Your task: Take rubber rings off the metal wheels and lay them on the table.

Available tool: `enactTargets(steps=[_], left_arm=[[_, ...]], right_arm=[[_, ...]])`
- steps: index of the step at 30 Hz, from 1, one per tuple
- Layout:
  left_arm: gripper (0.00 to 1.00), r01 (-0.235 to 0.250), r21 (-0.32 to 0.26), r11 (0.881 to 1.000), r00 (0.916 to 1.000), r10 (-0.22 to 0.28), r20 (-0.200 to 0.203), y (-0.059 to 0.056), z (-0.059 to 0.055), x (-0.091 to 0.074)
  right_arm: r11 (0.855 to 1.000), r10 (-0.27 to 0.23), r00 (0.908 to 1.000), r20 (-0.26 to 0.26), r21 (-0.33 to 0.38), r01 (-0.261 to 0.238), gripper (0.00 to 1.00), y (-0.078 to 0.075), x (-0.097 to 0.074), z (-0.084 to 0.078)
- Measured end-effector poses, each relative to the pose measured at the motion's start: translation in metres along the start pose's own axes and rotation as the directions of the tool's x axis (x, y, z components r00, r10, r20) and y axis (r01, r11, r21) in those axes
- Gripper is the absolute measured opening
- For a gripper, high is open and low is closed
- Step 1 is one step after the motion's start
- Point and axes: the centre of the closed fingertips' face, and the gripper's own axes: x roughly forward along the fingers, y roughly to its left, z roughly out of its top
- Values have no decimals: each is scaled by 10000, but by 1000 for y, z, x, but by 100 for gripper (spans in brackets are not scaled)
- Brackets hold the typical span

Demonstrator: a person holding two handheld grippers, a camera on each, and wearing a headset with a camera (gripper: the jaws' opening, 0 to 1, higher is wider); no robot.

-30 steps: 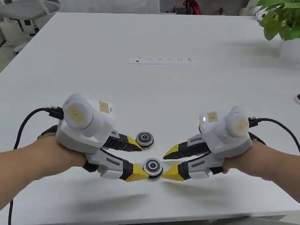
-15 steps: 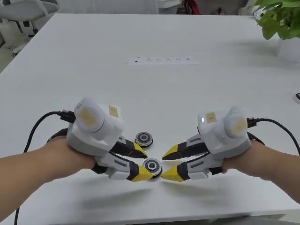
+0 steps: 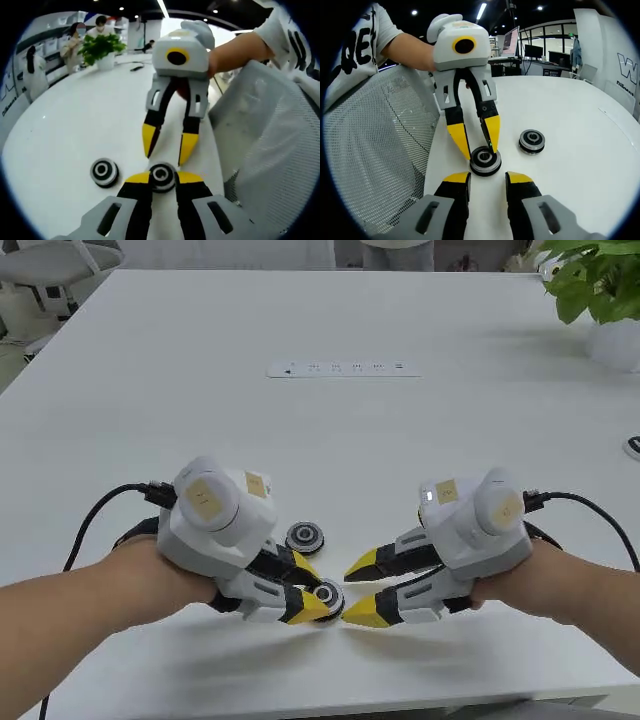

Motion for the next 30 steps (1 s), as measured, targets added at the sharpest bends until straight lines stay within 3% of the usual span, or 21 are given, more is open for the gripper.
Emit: enactTargets(steps=[12, 30], left_arm=[[14, -335, 662, 9972, 9994, 330, 80, 2, 1, 3], [13, -546, 590, 9968, 9985, 550, -57, 3, -1, 1]], right_arm=[[10000, 39, 10000, 59, 11, -39, 24, 1, 3, 2], [9996, 106, 9999, 121, 264, -110, 23, 3, 7, 5]])
